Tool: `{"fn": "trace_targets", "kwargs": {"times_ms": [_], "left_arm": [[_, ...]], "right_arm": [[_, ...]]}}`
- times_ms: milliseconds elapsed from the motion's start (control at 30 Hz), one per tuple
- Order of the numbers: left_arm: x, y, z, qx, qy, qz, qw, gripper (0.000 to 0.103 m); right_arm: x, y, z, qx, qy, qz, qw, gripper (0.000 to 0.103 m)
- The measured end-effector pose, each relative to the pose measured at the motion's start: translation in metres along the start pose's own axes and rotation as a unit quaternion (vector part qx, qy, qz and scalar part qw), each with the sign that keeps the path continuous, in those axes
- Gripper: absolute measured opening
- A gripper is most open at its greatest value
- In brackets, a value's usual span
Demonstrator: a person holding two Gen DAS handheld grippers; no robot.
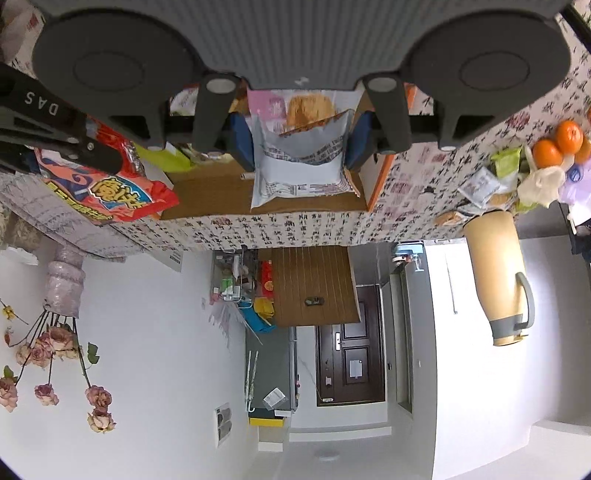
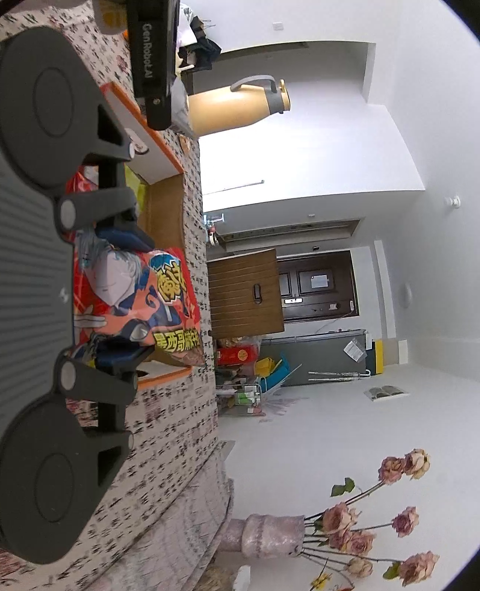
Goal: Organize snacks
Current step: 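Carry the held chip bag and white packet over the box, then open both grippers to drop the chip bag and packet into the box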
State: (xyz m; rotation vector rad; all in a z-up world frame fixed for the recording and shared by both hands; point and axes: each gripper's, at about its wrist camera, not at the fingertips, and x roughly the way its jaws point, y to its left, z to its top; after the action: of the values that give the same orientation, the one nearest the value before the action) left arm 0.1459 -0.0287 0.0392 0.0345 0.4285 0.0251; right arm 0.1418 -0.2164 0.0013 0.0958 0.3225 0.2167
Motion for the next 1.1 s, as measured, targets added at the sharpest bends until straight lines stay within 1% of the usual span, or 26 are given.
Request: {"fn": "trace_targets", "kwargs": {"times_ms": [167, 333, 467, 700, 733, 800, 833, 867, 900, 933, 967, 1000, 1100], "left_arm": [[0.021, -0.002, 0.009, 0.005, 0.001, 0.009, 0.9999, 0.054], [0.045, 0.004, 0.012, -0.006, 0.011, 0.021, 0.9997, 0.054], [0.061, 0.008, 0.006, -0.007, 0.02, 0.028, 0.9994, 0.054], [0.08, 0.011, -0.007, -0.003, 0.037, 0.016, 0.9992, 0.054], [0.082, 0.012, -0.008, -0.004, 0.041, 0.012, 0.9991, 0.055], [0.083, 0.016, -0.009, -0.011, 0.045, 0.005, 0.9989, 0.063], [0.082, 0.018, -0.009, -0.018, 0.043, 0.006, 0.9989, 0.071], [0.081, 0.02, -0.009, -0.022, 0.041, 0.008, 0.9989, 0.085], [0.079, 0.022, -0.009, -0.027, 0.036, 0.011, 0.9989, 0.09], [0.078, 0.023, -0.008, -0.03, 0.03, 0.015, 0.999, 0.1], [0.075, 0.023, -0.008, -0.033, 0.025, 0.019, 0.999, 0.103], [0.073, 0.023, -0.007, -0.034, 0.021, 0.021, 0.999, 0.103], [0.072, 0.023, -0.006, -0.036, 0.023, 0.021, 0.9989, 0.103]], "right_arm": [[0.025, 0.001, 0.01, -0.008, 0.003, 0.002, 1.0, 0.052], [0.05, 0.002, 0.015, -0.014, 0.011, 0.002, 1.0, 0.052], [0.066, 0.002, 0.009, -0.016, 0.021, 0.001, 1.0, 0.052], [0.083, -0.005, -0.002, -0.01, 0.048, 0.007, 0.999, 0.052], [0.086, -0.006, -0.004, -0.008, 0.053, 0.009, 0.999, 0.054], [0.087, -0.009, -0.005, -0.003, 0.058, 0.006, 0.998, 0.057], [0.087, -0.01, -0.006, 0.001, 0.058, 0.002, 0.998, 0.064], [0.087, -0.013, -0.006, 0.005, 0.058, 0.001, 0.998, 0.07], [0.085, -0.015, -0.006, 0.01, 0.055, 0.0, 0.998, 0.085], [0.084, -0.016, -0.005, 0.014, 0.051, -0.003, 0.999, 0.098], [0.082, -0.018, -0.005, 0.017, 0.046, -0.005, 0.999, 0.102], [0.081, -0.019, -0.004, 0.02, 0.041, -0.006, 0.999, 0.103], [0.079, -0.021, -0.004, 0.025, 0.036, -0.007, 0.999, 0.103]]}}
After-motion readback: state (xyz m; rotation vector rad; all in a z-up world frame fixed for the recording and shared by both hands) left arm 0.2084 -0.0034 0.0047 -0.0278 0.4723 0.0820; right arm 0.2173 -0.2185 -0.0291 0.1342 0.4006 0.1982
